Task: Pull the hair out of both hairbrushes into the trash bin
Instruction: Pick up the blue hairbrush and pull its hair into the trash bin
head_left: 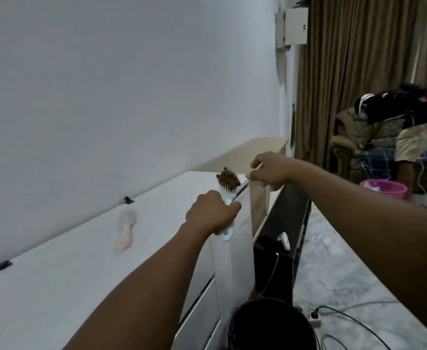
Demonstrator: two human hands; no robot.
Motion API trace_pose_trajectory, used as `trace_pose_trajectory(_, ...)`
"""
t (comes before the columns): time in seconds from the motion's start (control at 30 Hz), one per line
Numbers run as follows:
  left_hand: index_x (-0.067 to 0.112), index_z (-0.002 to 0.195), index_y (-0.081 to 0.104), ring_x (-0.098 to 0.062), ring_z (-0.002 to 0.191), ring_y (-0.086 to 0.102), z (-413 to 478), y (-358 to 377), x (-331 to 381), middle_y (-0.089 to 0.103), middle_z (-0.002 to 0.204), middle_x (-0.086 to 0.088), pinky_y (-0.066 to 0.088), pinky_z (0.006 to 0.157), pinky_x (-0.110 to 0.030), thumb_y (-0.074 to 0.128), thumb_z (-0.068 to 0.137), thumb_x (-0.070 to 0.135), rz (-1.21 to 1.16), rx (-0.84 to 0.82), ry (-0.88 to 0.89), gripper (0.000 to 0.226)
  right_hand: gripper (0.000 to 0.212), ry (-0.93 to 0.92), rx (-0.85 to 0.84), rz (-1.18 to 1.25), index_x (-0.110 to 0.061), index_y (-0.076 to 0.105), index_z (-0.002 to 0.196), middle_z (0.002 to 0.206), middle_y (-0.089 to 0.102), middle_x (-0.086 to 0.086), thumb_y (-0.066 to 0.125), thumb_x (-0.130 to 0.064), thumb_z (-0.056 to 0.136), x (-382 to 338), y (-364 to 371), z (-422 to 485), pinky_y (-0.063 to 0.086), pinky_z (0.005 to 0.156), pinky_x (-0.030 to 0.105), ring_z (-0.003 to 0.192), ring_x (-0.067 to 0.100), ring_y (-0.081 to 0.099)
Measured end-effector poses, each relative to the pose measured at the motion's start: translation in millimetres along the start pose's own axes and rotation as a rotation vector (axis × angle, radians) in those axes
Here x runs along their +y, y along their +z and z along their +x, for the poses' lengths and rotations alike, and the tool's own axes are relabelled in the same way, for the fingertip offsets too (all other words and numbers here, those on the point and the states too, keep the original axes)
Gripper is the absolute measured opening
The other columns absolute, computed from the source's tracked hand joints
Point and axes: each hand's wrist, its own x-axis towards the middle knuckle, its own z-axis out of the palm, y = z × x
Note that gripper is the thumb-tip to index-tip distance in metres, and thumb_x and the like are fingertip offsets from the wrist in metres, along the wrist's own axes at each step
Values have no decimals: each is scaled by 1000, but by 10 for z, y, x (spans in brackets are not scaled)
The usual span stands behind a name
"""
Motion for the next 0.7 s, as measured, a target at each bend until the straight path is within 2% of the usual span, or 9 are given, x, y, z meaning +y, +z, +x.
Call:
trace_pose_trajectory(0.1,15,73,52,-12,53,56,9,353,12,58,64,1,36,51,-26,56,83,49,-37,-69,34,35,40,58,-30,43,-4,58,123,105,67,13,60,-34,96,392,148,12,60,64,36,86,22,68)
trace_pose_trajectory(0.17,17,69,50,-13,54,55,10,645,-42,56,63,0,35,50,-27,56,84,49,-56,-117,56,36,35,120,-63,93,-3,64,112,102,69,17,60,-34,97,684,345,38,60,64,38,80,22,68)
trace_pose_trajectory(0.23,18,67,48,-14,55,54,-9,981,-138,54,61,0,33,50,-27,56,84,50,-44,-181,43,38,37,192,-111,154,1,66,104,100,71,22,61,-35,95,994,617,59,61,63,40,83,30,71)
trace_pose_trajectory(0.3,19,66,47,-19,60,56,-43,1343,-261,53,62,-1,34,51,-28,57,82,52,-42,-263,10,38,33,253,-167,185,0,65,99,97,70,21,61,-33,96,1282,931,41,56,56,35,89,34,73)
trace_pose_trajectory(0.4,21,60,41,-25,63,56,-89,1896,-480,49,61,0,31,51,-31,59,81,51,-61,-368,-36,41,34,342,-251,241,-3,66,112,104,70,17,58,-33,99,1713,1461,22,62,70,41,94,29,74)
trace_pose_trajectory(0.5,21,58,40,-18,57,52,-153,2441,-725,48,59,2,28,48,-29,61,86,44,-88,-429,-68,42,36,438,-301,317,-4,66,113,104,70,17,58,-36,98,2155,2042,0,62,78,50,94,29,74)
trace_pose_trajectory(0.57,22,58,42,-23,62,57,-200,2858,-921,53,61,1,33,51,-28,61,87,40,-113,-477,-83,39,36,521,-308,387,-6,63,115,106,68,14,58,-37,98,2452,2463,-12,62,80,49,93,27,74)
trace_pose_trajectory(0.63,21,62,44,-31,74,63,-269,3252,-1115,64,73,-6,40,59,-30,59,82,45,-141,-529,-130,35,35,597,-326,459,-8,62,119,110,67,11,56,-37,99,2688,2858,-46,62,83,48,96,25,73)
trace_pose_trajectory(0.7,21,63,42,-32,77,65,-340,3614,-1314,65,76,-8,40,59,-32,57,76,50,-157,-577,-190,35,32,650,-343,535,-12,62,118,110,68,8,56,-38,100,2904,3234,-55,62,83,46,97,24,73)
